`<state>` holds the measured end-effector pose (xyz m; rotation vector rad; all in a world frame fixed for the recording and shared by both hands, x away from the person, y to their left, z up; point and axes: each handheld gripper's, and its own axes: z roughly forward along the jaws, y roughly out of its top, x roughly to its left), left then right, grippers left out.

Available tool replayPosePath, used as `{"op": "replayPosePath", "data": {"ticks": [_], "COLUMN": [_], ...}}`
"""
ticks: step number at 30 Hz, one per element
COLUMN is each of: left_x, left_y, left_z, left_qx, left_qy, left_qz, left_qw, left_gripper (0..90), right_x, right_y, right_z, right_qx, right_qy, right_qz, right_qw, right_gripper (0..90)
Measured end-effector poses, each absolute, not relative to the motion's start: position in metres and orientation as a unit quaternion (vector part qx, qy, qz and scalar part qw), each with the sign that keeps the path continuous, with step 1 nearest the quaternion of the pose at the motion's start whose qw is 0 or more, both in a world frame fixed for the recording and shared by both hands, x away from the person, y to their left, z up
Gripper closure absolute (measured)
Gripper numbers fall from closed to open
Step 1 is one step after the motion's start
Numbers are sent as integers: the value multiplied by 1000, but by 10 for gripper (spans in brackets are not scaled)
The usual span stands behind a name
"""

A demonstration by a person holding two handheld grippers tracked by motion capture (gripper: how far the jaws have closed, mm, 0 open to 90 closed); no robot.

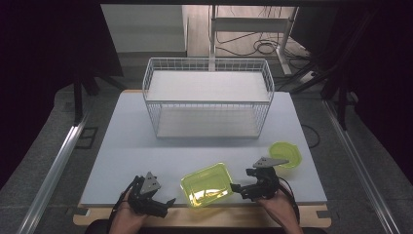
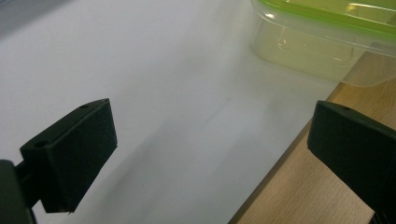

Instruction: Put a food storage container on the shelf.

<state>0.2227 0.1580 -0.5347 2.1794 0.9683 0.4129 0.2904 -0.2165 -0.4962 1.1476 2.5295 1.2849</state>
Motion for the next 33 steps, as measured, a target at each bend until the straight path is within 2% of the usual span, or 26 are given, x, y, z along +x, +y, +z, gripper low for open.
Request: {"op": "replayPosePath", "data": {"ticks": [3,12,20,21,22,33], "left_x": [223,224,223,223,223,223], "left_y": [158,157,155,155,155,153], "left_z": [-535,-536,-538,-538,-538,-539], "left_qx": [844,847,851,851,851,857], "left_qy": [373,372,370,370,369,362], "left_qz": [161,159,159,159,159,160], "left_qw": [351,343,338,338,337,330], "left_gripper": [13,17,19,19,20,23], "right_x": [293,304,320,320,327,339], "right_y": [-212,-203,-196,-196,-195,-198], "right_z": [-492,-493,-497,-497,-499,-506], "right_qx": [383,389,397,397,405,433], "right_qy": [822,823,822,822,816,794], "right_qz": [422,413,404,404,405,395], "right_qw": [28,-29,-64,-64,-79,-161], "right_gripper": [90,309,479,479,530,737]}}
